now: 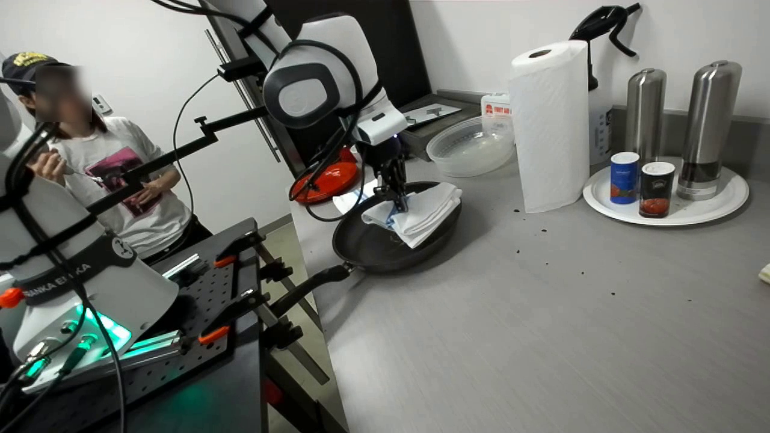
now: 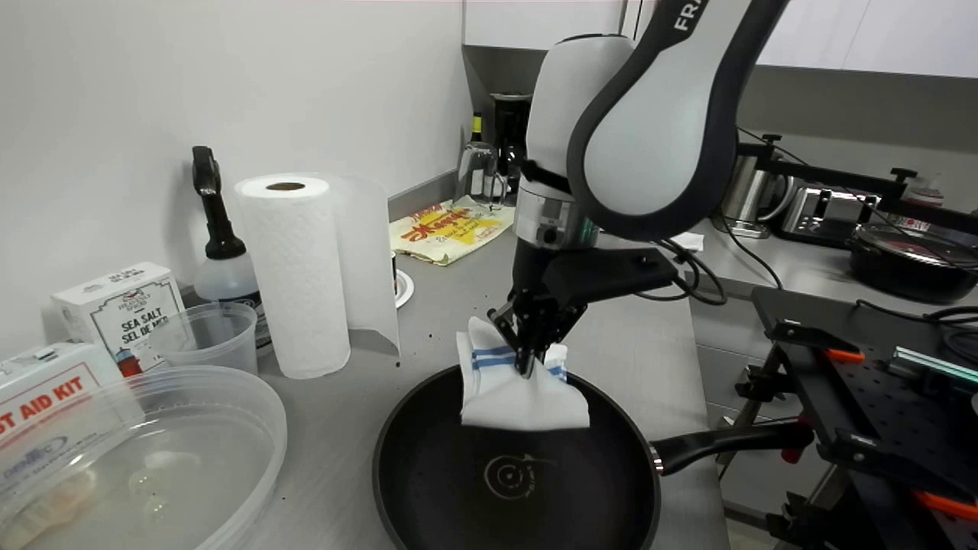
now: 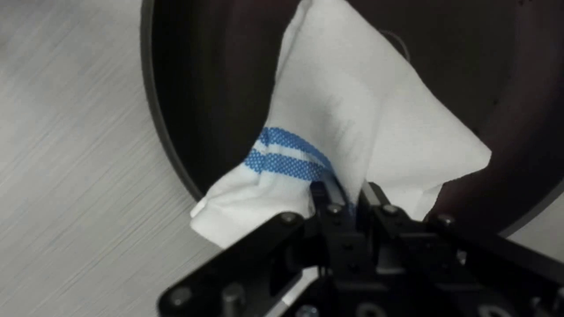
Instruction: Pick the cloth and wipe the pan with it
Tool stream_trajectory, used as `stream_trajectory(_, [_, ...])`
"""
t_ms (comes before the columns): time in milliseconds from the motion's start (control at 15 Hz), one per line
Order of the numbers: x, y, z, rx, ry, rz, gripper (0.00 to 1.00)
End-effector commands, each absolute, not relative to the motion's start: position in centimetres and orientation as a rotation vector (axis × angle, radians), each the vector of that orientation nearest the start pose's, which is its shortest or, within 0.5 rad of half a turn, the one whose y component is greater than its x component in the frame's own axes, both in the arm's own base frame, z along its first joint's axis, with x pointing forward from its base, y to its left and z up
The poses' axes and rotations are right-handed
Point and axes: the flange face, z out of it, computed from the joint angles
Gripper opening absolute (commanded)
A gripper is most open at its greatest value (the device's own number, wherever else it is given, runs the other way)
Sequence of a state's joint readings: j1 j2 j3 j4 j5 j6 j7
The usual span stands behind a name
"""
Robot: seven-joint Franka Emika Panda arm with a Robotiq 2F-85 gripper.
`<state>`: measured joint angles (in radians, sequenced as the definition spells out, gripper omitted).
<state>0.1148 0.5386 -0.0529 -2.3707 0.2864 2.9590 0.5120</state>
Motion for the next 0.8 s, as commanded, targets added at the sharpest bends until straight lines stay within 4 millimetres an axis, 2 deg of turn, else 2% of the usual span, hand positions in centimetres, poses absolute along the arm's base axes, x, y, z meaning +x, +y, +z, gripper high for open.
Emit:
stream_trajectory(0, [49.3, 3.8, 9.9, -2.895, 1.139, -0.123, 0.02])
stream_trajectory(133, [49.7, 4.5, 9.3, -2.911, 1.147, -0.17, 0.02])
stream_trajectory(267, [50.4, 4.3, 9.0, -2.932, 1.152, -0.237, 0.02])
stream_trajectory(733, [52.7, 1.3, 7.1, -3.006, 1.157, -0.317, 0.02])
